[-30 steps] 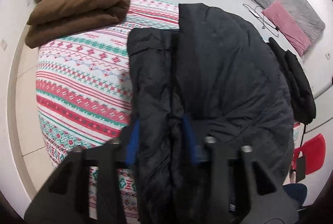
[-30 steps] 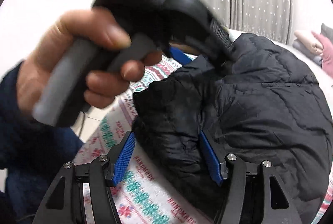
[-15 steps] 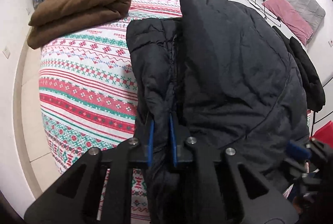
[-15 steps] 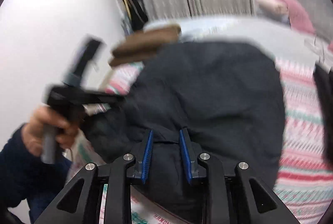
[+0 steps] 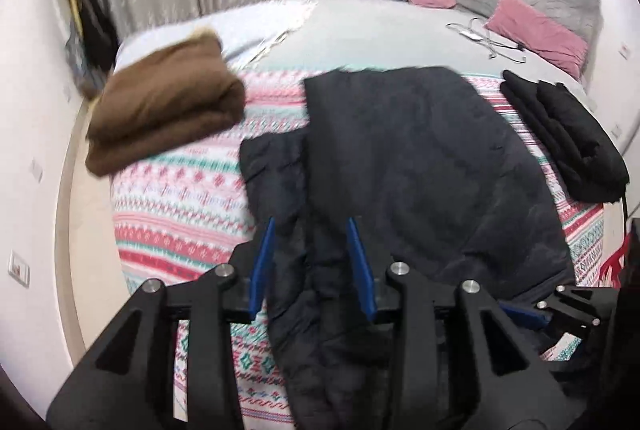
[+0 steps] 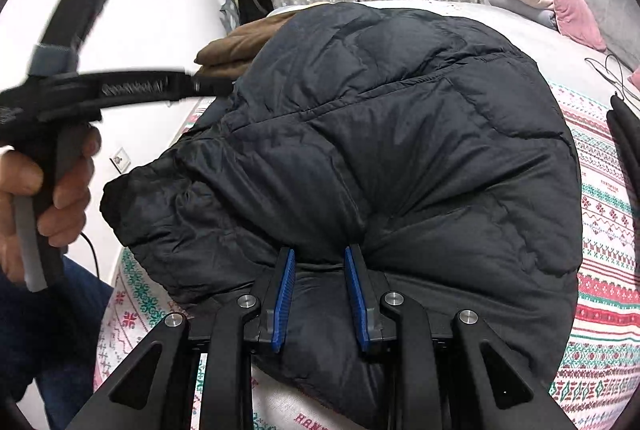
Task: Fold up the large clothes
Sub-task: 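Fold the held jacket side over with the left gripper while the right gripper presses it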
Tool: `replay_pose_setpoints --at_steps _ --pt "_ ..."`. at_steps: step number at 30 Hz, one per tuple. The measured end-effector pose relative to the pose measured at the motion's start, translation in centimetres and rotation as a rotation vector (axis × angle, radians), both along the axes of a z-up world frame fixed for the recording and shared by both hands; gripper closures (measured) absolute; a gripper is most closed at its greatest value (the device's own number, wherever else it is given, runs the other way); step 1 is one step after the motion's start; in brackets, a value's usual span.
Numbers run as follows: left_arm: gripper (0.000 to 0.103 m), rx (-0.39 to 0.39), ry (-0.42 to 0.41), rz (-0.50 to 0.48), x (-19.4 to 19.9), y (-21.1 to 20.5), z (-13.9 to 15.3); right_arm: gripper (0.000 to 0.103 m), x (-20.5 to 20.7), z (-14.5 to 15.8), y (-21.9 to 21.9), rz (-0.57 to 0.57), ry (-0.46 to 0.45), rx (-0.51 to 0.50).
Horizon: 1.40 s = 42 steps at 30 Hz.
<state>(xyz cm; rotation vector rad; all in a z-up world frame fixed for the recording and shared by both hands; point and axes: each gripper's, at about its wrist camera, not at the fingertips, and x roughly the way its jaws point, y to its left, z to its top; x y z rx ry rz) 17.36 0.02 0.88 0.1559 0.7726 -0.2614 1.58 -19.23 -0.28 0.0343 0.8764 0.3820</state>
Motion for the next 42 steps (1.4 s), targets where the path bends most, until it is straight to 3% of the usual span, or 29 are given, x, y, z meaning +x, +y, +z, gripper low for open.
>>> replay_pose_setpoints --at_steps 5,14,23,28,30,33,35,42 --pt "0.064 -0.024 0.041 -0.016 1.6 -1.1 -0.6 0.077 -0.2 -0.3 1.2 -0.005 -0.003 -0.006" --pt "0.064 0.001 0.079 -0.001 5.5 -2.4 -0.8 0.077 -0.2 -0.9 1.5 -0.007 0.011 -0.012" --pt "0.064 0.123 0.153 -0.037 5.9 -4.0 -4.3 0.077 0.8 -1.5 1.3 0.007 0.06 0.009" --pt "0.064 0.06 0.215 -0.036 6.5 -2.7 -4.8 0.077 2.0 0.9 -0.5 0.045 0.119 0.072" --pt "0.063 0.051 0.224 -0.04 6.6 -2.6 -5.0 0.077 2.6 3.7 -2.1 0.036 0.063 0.101" --pt "0.063 0.037 0.238 -0.043 6.8 -2.6 -5.2 0.077 5.5 7.5 -5.2 -0.029 -0.013 0.108" --pt "0.063 0.022 0.258 -0.047 7.1 -2.6 -5.3 0.077 9.2 8.2 -7.1 -0.071 0.008 0.086" --pt "0.063 0.019 0.277 -0.061 7.6 -2.6 -5.5 0.077 21.3 3.3 -10.7 -0.174 0.216 0.133"
